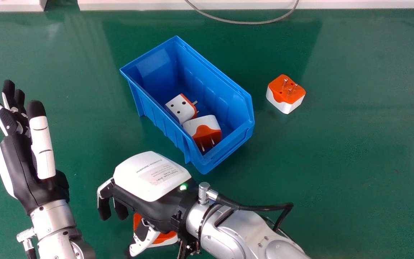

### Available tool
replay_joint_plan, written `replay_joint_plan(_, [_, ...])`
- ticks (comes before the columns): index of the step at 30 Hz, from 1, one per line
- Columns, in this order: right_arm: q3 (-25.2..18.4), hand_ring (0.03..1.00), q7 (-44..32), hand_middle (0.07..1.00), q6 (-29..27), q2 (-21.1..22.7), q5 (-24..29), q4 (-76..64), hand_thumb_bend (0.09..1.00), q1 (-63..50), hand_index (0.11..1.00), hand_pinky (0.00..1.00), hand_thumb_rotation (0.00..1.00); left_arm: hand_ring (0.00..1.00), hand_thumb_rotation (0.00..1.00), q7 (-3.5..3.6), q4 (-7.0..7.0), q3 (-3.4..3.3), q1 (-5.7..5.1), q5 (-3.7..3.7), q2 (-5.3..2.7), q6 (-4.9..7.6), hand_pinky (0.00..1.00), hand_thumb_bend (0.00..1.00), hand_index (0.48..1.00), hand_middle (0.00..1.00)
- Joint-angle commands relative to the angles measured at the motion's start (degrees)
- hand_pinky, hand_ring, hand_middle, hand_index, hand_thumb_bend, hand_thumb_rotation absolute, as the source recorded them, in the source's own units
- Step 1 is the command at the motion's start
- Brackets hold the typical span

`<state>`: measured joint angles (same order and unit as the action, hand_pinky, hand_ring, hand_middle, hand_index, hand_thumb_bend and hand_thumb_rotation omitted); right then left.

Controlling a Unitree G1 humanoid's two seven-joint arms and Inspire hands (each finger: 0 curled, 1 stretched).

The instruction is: Pick all objects and put in blue box

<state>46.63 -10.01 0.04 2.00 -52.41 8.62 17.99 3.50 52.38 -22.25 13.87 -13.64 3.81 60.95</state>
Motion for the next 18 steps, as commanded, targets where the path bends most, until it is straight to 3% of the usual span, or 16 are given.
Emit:
replay_joint_plan(1, [-0.94, 0.384, -0.57, 0.507, 0.84, -0.27, 0.01, -4.49, 0.510, -0.26, 0.530, 0.31, 0.00, 0.98, 0.77, 0.17, -0.22, 0.01, -0.01, -0.03, 0.23, 1.53, 0.94, 0.69, 0.981, 0.98])
replay_joint_plan(5, [-2.05, 0.401, -1.87, 0.517, 1.85, 0.46, 0.32, -9.57, 0.513, -1.31, 0.512, 0.32, 0.00, 0.98, 0.77, -1.36, -0.39, -0.10, -0.15, 1.29, 0.44, 1.33, 0.94, 0.69, 0.987, 0.98])
replay_joint_plan(6, [-2.36, 0.401, -1.94, 0.514, 1.81, 0.67, 0.43, -10.69, 0.514, -1.56, 0.512, 0.32, 0.00, 0.98, 0.77, -1.37, -0.59, -0.07, -0.23, 1.14, 0.38, 1.16, 0.94, 0.69, 0.988, 0.98])
replay_joint_plan(9, [-3.15, 0.420, -2.53, 0.538, 1.60, 1.38, 0.51, -13.57, 0.513, -1.86, 0.486, 0.35, 0.00, 0.98, 0.78, -2.36, -1.00, -0.11, -0.36, 1.43, 0.22, 0.95, 0.94, 0.69, 0.994, 0.99])
replay_joint_plan(11, [-3.84, 0.423, -3.47, 0.541, 1.77, 1.77, 0.66, -15.88, 0.513, -2.08, 0.481, 0.35, 0.00, 0.98, 0.78, -2.63, -1.12, -0.12, -0.32, 1.13, 0.02, 0.96, 0.94, 0.69, 0.995, 0.99])
replay_joint_plan(13, [-4.78, 0.426, -4.53, 0.543, 2.08, 1.97, 1.36, -18.18, 0.513, -2.43, 0.477, 0.36, 0.00, 0.98, 0.78, -2.26, -1.05, -0.01, -0.33, 0.74, 0.03, 1.09, 0.94, 0.69, 0.994, 0.98])
replay_joint_plan(16, [-5.89, 0.426, -5.68, 0.543, 1.92, 2.45, 1.99, -20.39, 0.513, -2.75, 0.477, 0.36, 0.00, 0.98, 0.78, -2.07, -0.70, 0.08, -0.30, 0.94, 0.18, 1.74, 0.94, 0.69, 0.994, 0.98])
replay_joint_plan(18, [-6.29, 0.424, -5.50, 0.532, 1.35, 2.65, 2.09, -21.04, 0.514, -3.04, 0.479, 0.36, 0.00, 0.98, 0.78, -1.45, -0.73, 0.15, -0.24, 0.42, 0.08, 1.77, 0.94, 0.69, 0.992, 0.98])
